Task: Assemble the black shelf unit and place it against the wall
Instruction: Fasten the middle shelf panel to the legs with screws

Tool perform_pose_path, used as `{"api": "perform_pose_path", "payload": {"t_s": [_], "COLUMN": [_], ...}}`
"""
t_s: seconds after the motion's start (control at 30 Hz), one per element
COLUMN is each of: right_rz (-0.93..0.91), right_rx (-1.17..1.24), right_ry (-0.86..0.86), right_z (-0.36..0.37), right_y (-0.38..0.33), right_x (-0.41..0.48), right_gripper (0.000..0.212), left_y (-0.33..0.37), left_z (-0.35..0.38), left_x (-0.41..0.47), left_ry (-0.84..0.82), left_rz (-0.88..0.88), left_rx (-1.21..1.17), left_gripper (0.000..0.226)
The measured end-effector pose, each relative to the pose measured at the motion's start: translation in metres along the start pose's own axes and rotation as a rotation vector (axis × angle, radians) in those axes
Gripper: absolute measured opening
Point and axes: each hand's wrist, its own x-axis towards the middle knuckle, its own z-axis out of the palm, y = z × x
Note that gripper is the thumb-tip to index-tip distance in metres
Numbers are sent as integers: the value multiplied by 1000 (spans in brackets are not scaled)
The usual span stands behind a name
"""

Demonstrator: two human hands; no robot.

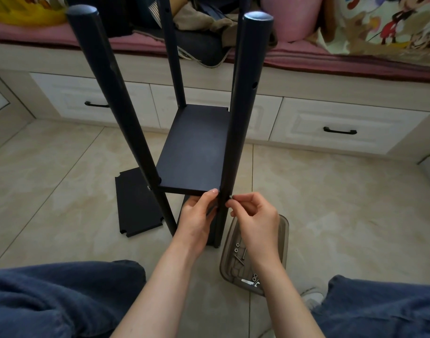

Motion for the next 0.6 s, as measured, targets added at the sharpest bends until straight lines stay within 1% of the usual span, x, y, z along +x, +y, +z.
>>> {"api": "perform_pose_path", "payload": {"t_s": [0.1, 0.27, 0.37, 0.47, 0.6], "right_rz": [-31, 5, -73, -129, -39], "right_rx": [-42, 19, -65, -116, 3], "right_ry": [-6, 0, -4, 7, 23], "right_z": [-1, -4, -2, 1, 2], "right_y": [0, -1, 1, 4, 1], "right_x": [0, 2, -1, -4, 0], "right_gripper": [15, 15, 11, 9, 11], "left_y": [1, 0, -1, -1, 1], "left_z": [0, 0, 0, 2, 4], "left_x": [-1, 0, 0, -1, -3], "left_ry": [-4, 3, 11, 1, -14], "left_rz": [5, 3, -3, 4, 8], "left_rx": [15, 25, 12, 0, -18], "left_gripper": [20, 17, 17, 11, 10]}}
